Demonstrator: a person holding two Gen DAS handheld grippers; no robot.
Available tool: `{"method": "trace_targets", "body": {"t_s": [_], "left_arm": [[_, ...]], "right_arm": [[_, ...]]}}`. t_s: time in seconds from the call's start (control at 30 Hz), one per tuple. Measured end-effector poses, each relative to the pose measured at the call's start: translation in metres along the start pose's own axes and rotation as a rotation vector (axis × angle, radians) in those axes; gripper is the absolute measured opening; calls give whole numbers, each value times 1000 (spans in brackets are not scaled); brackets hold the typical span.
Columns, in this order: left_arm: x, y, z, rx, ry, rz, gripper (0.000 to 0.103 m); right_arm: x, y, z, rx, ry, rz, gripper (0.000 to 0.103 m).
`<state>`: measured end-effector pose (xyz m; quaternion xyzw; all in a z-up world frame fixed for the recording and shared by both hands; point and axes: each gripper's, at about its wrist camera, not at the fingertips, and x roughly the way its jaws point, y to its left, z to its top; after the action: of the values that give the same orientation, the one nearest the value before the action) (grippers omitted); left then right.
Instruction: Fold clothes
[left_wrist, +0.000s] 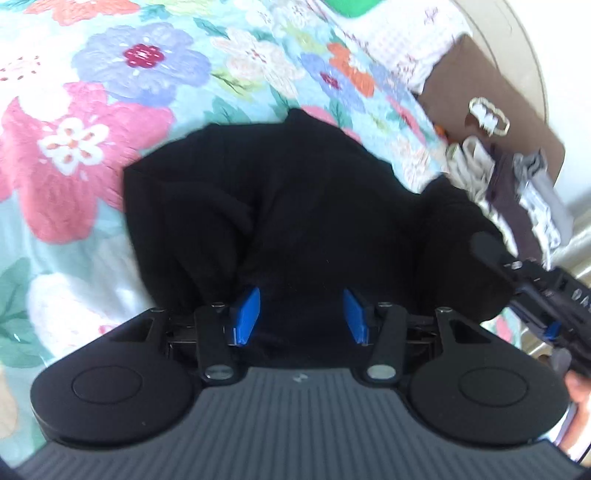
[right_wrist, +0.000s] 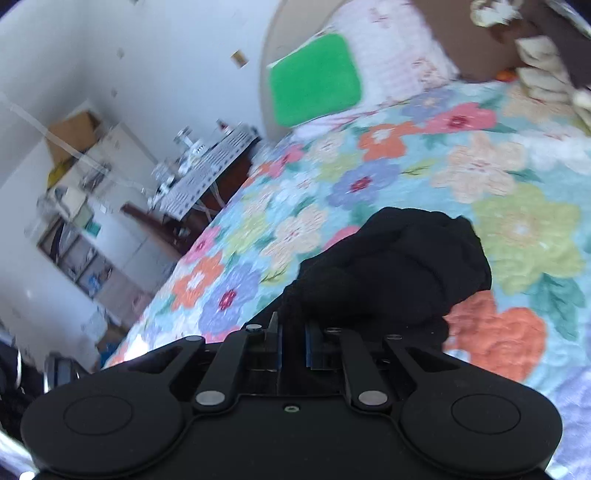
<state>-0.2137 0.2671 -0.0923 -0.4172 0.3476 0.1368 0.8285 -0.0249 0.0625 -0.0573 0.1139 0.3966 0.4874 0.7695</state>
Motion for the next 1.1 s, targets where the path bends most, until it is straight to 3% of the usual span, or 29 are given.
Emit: {"method": "trace_targets", "body": {"t_s": [0.17, 0.27, 0.47, 0.57, 0.67, 0.87, 0.9, 1.0, 1.1], "left_arm": [[-30, 31, 6, -90, -83, -72, 47], [-30, 36, 10, -107, -94, -95, 47], [-19, 35, 14, -113, -66, -157, 47], [-23, 37, 16, -133, -80, -198, 48], [-26, 37, 14, -137, -83, -216, 49], [-18, 32, 11, -102, -22, -234, 49], [-18, 34, 11, -118, -17, -256, 54], [-17, 41, 12, -180, -10, -296, 55], [-16, 36, 11, -133, -15, -232, 55]], "right_arm": [[53, 47, -30, -132, 167, 48, 13], [68, 59, -55, -224, 222, -2, 12], [46, 71, -65, -355, 162, 11, 13], [39, 71, -64, -366, 154, 68, 13], [43, 66, -76, -336, 143, 62, 13], [49, 77, -83, -369, 140, 79, 13], [49, 79, -81, -375, 138, 86, 13], [56, 80, -87, -414, 164, 40, 13], [65, 84, -106, -488, 205, -19, 16]]}}
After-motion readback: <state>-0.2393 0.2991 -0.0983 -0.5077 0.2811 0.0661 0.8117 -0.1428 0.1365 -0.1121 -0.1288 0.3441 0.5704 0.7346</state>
